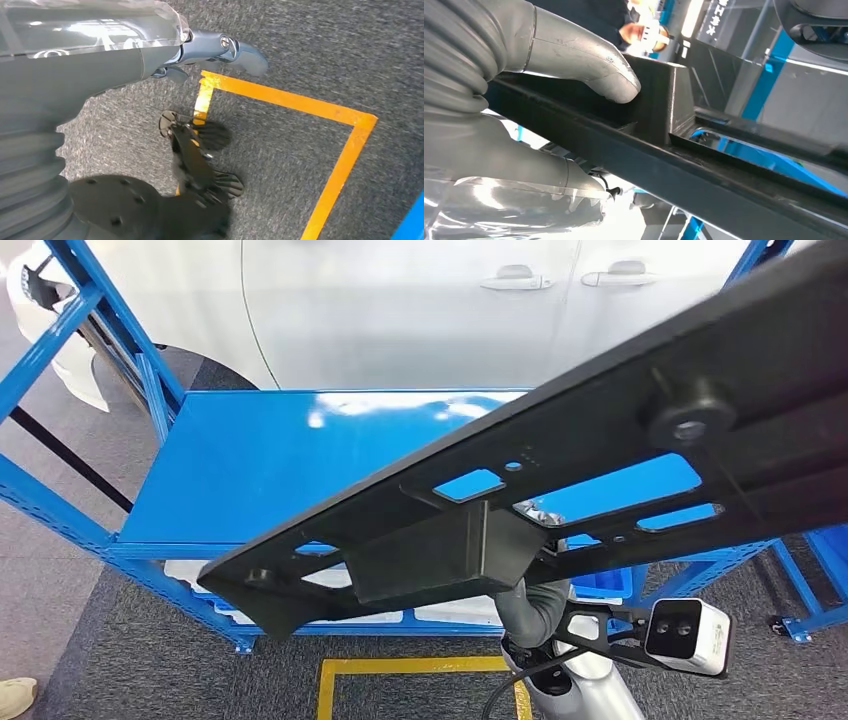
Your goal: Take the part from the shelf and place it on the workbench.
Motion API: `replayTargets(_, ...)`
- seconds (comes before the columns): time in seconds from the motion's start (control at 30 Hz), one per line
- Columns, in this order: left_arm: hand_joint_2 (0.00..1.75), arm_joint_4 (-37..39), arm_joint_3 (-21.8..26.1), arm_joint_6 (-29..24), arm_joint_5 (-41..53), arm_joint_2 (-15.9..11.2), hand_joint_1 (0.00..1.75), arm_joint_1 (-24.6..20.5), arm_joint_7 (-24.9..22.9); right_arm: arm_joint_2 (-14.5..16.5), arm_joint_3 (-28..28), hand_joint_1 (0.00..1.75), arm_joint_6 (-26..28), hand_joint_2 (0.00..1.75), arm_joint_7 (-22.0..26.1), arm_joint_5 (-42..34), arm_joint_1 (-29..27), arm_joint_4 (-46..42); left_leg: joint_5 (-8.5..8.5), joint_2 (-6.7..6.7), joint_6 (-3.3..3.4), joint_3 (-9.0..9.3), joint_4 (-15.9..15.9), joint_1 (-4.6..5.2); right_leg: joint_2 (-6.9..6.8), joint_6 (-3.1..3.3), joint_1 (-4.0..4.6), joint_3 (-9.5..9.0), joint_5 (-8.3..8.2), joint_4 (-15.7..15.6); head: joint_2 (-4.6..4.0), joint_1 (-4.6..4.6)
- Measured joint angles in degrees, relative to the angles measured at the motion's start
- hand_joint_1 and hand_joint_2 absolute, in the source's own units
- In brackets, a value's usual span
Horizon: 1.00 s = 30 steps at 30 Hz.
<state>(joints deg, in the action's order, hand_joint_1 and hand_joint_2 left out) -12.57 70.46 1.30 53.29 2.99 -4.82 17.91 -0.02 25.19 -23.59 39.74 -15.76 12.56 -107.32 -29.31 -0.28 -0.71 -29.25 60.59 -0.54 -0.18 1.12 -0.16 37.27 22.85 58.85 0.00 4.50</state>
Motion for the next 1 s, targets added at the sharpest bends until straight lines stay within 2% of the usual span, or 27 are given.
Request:
replayTargets(0.03,1.75,0.0,0.0,-0.1,0.1,0.1,0.0,0.0,-0.1,0.0,0.0,1.75,0.0,1.75,0.1,0.5,-0.1,0.1,-0.3,-0.02,0.31,1.45,-2.4,0.26,-0.04,-0.32,-0.03,0.08,-0.41,0.0,0.0,-0.01)
replayTargets(0.07,1.75,0.0,0.1,-0.1,0.3,0.2,0.0,0.0,-0.2,0.0,-0.1,1.75,0.2,1.75,0.1,1.0,-0.2,0.2,-0.5,-0.02,0.51,1.88,-3.5,0.48,-0.1,-0.71,-0.1,0.1,-0.86,-0.2,0.0,-0.01)
replayTargets(0.13,1.75,0.0,0.1,-0.1,0.9,0.4,0.0,0.2,-0.6,-0.3,-0.4,1.75,0.8,1.75,0.1,1.7,-0.5,0.0,0.58,0.15,1.0,1.33,-4.0,0.54,-0.06,-1.47,-0.23,0.23,-1.4,-0.3,0.0,-0.01)
replayTargets(0.17,1.75,0.0,0.0,-0.1,1.2,0.5,0.0,0.2,-0.9,-0.6,-0.7,1.75,0.9,1.75,0.2,1.6,-0.6,-0.2,1.32,0.31,1.39,0.97,-4.3,0.39,0.04,-1.78,-0.2,0.61,-0.47,0.3,0.0,-0.01)
replayTargets(0.2,1.75,0.0,0.0,-0.2,1.4,0.5,0.0,0.2,-1.2,-1.1,-1.1,1.75,1.1,1.75,0.2,1.4,-0.7,-0.5,2.16,0.47,1.76,0.44,-4.7,0.23,0.13,-2.03,-0.16,1.32,1.61,2.1,0.0,-0.01)
replayTargets(0.27,1.75,0.0,0.0,-0.2,1.8,0.6,0.0,0.2,-1.7,-2.3,-1.9,1.75,1.6,1.75,0.2,0.6,-0.7,-0.9,3.66,0.63,2.22,-1.11,-4.8,0.15,0.21,-2.32,-0.21,3.3,7.54,8.7,0.0,-0.02)
replayTargets(0.3,1.75,0.0,0.0,-0.3,2.0,0.6,0.0,0.3,-2.0,-3.0,-2.2,1.75,1.9,1.75,0.2,0.1,-0.7,-1.0,4.33,0.68,2.24,-2.04,-4.7,0.19,0.2,-2.44,-0.23,4.09,9.61,12.4,0.0,-0.02)
replayTargets(0.33,1.75,0.0,0.0,-0.3,2.1,0.6,0.0,0.3,-2.2,-3.6,-2.4,1.75,2.2,1.75,0.2,-0.3,-0.7,-1.0,4.98,0.72,2.2,-3.04,-4.6,0.21,0.2,-2.52,-0.25,4.22,10.25,14.9,0.0,-0.01)
replayTargets(0.37,1.75,0.0,0.0,-0.3,2.2,0.6,0.0,0.3,-2.3,-4.1,-2.6,1.75,2.2,1.75,0.2,-0.5,-0.7,-1.0,5.59,0.76,2.13,-4.06,-4.4,0.21,0.19,-2.56,-0.27,3.51,9.65,15.7,0.0,-0.01)
replayTargets(0.4,1.75,0.0,0.0,-0.3,2.2,0.6,0.0,0.3,-2.4,-4.6,-2.8,1.75,2.3,1.75,0.2,-0.7,-0.7,-1.0,6.14,0.78,2.0,-5.05,-4.1,0.21,0.18,-2.55,-0.32,1.72,8.21,14.5,0.0,-0.01)
replayTargets(0.43,1.75,0.0,0.0,-0.3,2.3,0.7,0.0,0.2,-2.4,-4.9,-2.9,1.75,2.3,1.75,0.2,-0.8,-0.7,-1.0,6.62,0.78,1.85,-5.99,-3.7,0.21,0.17,-2.48,-0.38,-1.08,6.79,11.3,0.0,-0.01)
replayTargets(0.47,1.75,0.0,0.0,-0.3,2.3,0.7,0.0,0.2,-2.5,-5.1,-3.0,1.75,2.3,1.75,0.2,-0.8,-0.6,-1.1,7.02,0.77,1.64,-6.82,-3.2,0.29,0.18,-2.37,-0.41,-4.29,6.43,7.2,0.0,-0.01)
replayTargets(0.5,1.75,0.0,-0.1,-0.3,2.3,0.7,0.0,0.2,-2.5,-5.3,-3.1,1.75,2.3,1.75,0.2,-0.8,-0.6,-1.2,7.37,0.74,1.39,-7.44,-2.8,0.36,0.22,-2.08,-0.33,-6.94,6.62,3.5,0.0,0.02)
replayTargets(0.53,1.75,0.0,-0.1,-0.3,2.3,0.7,0.0,0.2,-2.5,-5.5,-3.1,1.75,2.3,1.75,0.2,-0.8,-0.6,-1.3,7.72,0.72,1.09,-7.82,-2.5,0.44,0.26,-1.76,-0.25,-8.64,7.21,0.8,0.0,0.03)
replayTargets(0.57,1.75,0.0,-0.1,-0.3,2.3,0.7,0.0,0.2,-2.5,-5.6,-3.2,1.75,2.3,1.75,0.2,-0.8,-0.5,-1.4,8.11,0.69,0.76,-8.04,-2.3,0.5,0.32,-1.35,-0.09,-9.26,7.74,-0.4,0.0,0.04)
replayTargets(0.63,1.75,0.0,-0.1,-0.3,2.3,0.7,0.0,0.3,-2.5,-5.9,-3.3,1.75,2.3,1.75,0.2,-0.9,-0.5,-1.5,8.77,0.62,0.03,-8.23,-2.3,0.42,0.25,-0.38,-0.03,-8.66,7.02,-0.7,0.0,0.05)
replayTargets(0.67,1.75,0.0,-0.1,-0.4,2.3,0.7,0.0,0.3,-2.5,-5.9,-3.3,1.75,2.3,1.75,0.2,-0.9,-0.4,-1.5,8.01,0.58,-0.33,-8.59,-1.9,0.35,0.18,0.08,-0.08,-8.17,6.4,-0.7,0.0,0.06)
replayTargets(0.7,1.75,0.0,-0.1,-0.4,2.3,0.7,0.0,0.4,-2.5,-6.0,-3.3,1.75,2.3,1.75,0.2,-0.9,-0.4,-1.6,6.19,0.54,-0.67,-9.18,-0.5,0.26,0.08,0.49,-0.18,-7.55,5.71,-0.8,0.0,0.06)
replayTargets(0.73,1.75,0.0,-0.1,-0.4,2.3,0.7,0.0,0.4,-2.6,-6.0,-3.3,1.75,2.3,1.75,0.2,-1.1,-0.4,-1.6,3.37,0.52,-0.97,-10.01,2.1,0.14,0.01,0.78,-0.24,-6.79,4.99,-0.9,0.0,0.06)
replayTargets(0.77,1.75,0.0,-0.1,-0.4,2.3,0.7,0.0,0.4,-2.6,-6.1,-3.3,1.75,2.5,1.75,0.2,-1.5,-0.3,-1.6,0.22,0.52,-1.23,-10.96,5.6,0.05,0.0,0.96,-0.18,-5.89,4.29,-0.8,0.0,0.06)
replayTargets(0.8,1.75,0.0,-0.1,-0.4,2.4,0.7,0.0,0.4,-2.8,-6.4,-3.3,1.75,2.8,1.75,0.2,-2.3,-0.2,-1.6,-2.15,0.53,-1.42,-11.71,9.3,-0.02,-0.02,1.05,-0.1,-4.93,3.57,-0.8,0.0,0.06)
replayTargets(0.83,1.75,0.0,-0.1,-0.4,2.4,0.7,0.0,0.4,-3.0,-6.8,-3.3,1.75,3.2,1.75,0.2,-3.3,0.0,-1.6,-3.3,0.53,-1.52,-12.0,12.4,-0.06,-0.02,1.07,0.0,-3.93,2.86,-0.7,0.0,0.06)
replayTargets(0.87,1.75,0.0,-0.1,-0.4,2.4,0.6,0.0,0.3,-3.1,-7.3,-3.3,1.75,3.6,1.75,0.2,-4.4,0.3,-1.6,-2.98,0.52,-1.49,-11.46,13.9,-0.06,-0.02,1.04,0.1,-2.88,2.14,-0.6,0.0,0.07)
replayTargets(0.9,1.75,0.0,-0.1,-0.4,2.3,0.5,0.0,0.3,-3.3,-7.8,-3.2,1.75,3.9,1.75,0.2,-5.5,0.6,-1.6,-1.66,0.51,-1.32,-10.04,13.6,-0.04,-0.02,0.99,0.19,-1.89,1.48,-0.4,0.0,0.07)
replayTargets(0.93,1.75,0.0,-0.1,-0.5,2.2,0.5,0.0,0.3,-3.4,-8.2,-3.1,1.75,4.1,1.75,0.2,-6.4,1.0,-1.5,-0.11,0.5,-0.98,-7.6,11.2,0.03,0.0,0.94,0.31,-0.98,0.83,-0.3,0.0,0.07)
replayTargets(0.97,1.75,0.0,-0.1,-0.6,2.1,0.3,0.0,0.2,-3.4,-8.5,-3.0,1.75,4.1,1.75,0.2,-7.0,1.4,-1.5,0.52,0.5,-0.4,-4.32,7.1,0.18,0.0,0.86,0.39,-0.22,0.18,-0.2,0.0,0.07)
replayTargets(1.0,1.75,0.0,-0.1,-0.7,1.9,0.2,0.0,0.1,-3.5,-8.7,-2.7,1.75,4.0,1.75,0.2,-7.2,1.8,-1.6,0.26,0.53,0.11,-1.08,2.5,0.35,0.0,0.71,0.46,0.3,-0.4,-0.2,0.0,0.06)
